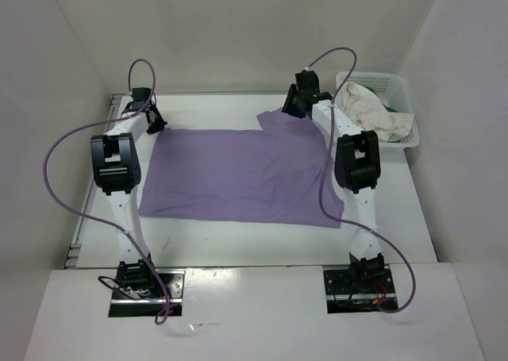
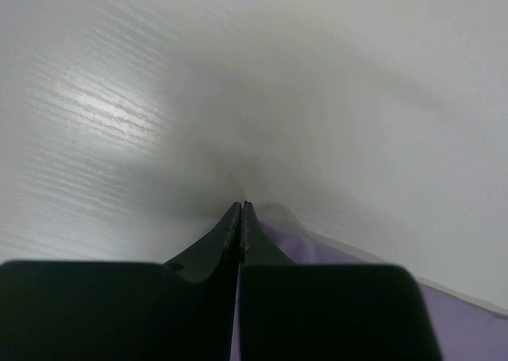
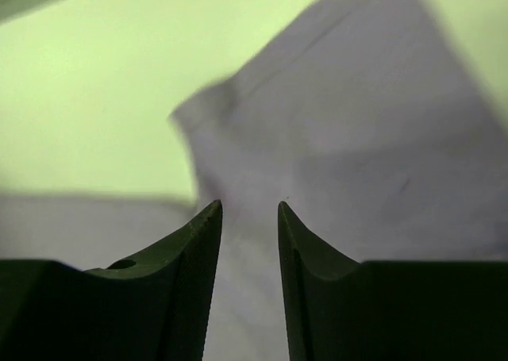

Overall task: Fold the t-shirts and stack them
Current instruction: Grap the side of the flattened tshirt furthest away from the robot with both arms

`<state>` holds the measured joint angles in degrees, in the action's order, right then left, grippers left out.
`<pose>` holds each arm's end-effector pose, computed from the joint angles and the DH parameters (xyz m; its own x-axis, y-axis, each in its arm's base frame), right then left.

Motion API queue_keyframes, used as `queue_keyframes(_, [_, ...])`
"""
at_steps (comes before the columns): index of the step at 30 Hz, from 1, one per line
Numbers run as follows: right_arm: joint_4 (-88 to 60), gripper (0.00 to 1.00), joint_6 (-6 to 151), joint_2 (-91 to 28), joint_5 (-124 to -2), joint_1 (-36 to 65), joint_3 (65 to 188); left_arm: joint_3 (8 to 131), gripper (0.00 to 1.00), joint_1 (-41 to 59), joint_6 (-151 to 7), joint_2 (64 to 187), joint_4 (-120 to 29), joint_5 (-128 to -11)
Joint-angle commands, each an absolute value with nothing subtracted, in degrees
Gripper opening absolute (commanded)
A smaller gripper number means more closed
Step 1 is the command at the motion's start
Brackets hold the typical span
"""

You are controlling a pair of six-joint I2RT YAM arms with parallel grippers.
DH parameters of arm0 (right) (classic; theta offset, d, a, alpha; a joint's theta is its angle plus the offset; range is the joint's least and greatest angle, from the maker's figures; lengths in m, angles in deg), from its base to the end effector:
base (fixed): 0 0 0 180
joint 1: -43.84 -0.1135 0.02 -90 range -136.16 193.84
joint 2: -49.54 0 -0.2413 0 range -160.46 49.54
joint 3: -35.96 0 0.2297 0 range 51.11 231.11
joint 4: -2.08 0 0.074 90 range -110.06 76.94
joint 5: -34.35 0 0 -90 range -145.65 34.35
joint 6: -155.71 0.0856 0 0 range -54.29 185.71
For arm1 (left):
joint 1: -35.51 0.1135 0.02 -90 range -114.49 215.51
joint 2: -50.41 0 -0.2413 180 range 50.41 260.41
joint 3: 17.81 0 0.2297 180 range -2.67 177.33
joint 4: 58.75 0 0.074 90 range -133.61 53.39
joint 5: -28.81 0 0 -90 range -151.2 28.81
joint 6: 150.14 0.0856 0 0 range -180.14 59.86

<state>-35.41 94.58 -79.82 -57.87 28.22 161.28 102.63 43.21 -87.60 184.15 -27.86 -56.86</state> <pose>0.5014 0.1436 0.1781 -0.7026 0.3045 -0.6432 0.0482 0.9221 0.3839 0.5190 0.0767 0.1239 -0.5266 -0.5352 -0.6605 -0.4847 0.8273 -0.2839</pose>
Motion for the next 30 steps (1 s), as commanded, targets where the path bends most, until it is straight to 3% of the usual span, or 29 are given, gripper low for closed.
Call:
queue_keyframes(1, [-39.68, 0.41, 91.13, -89.12, -50.38, 29.78, 174.20, 99.38, 0.00, 43.42, -87.91, 179.71, -30.33, -58.29])
queue_keyframes(7, [-56.55, 0.47, 88.66, -111.73, -43.09, 30.30, 215.05, 95.77, 0.00, 43.42, -88.96, 176.63, -31.65, -58.82])
queue_keyframes(9, [-51.94, 0.52, 89.27, -110.07, -42.55, 30.83, 210.56, 95.16, 0.00, 43.42, -88.97, 176.10, -32.18, -59.35])
queue_keyframes(21, [-47.70, 0.60, 86.37, -114.28, -37.81, 31.36, 213.09, 94.45, 0.00, 43.42, -89.58, 175.57, -32.79, -61.02])
queue_keyframes(30, [-47.60, 0.60, 85.84, -116.39, -40.18, 32.41, 213.09, 93.22, 0.00, 43.42, -91.16, 175.57, -33.32, -62.24])
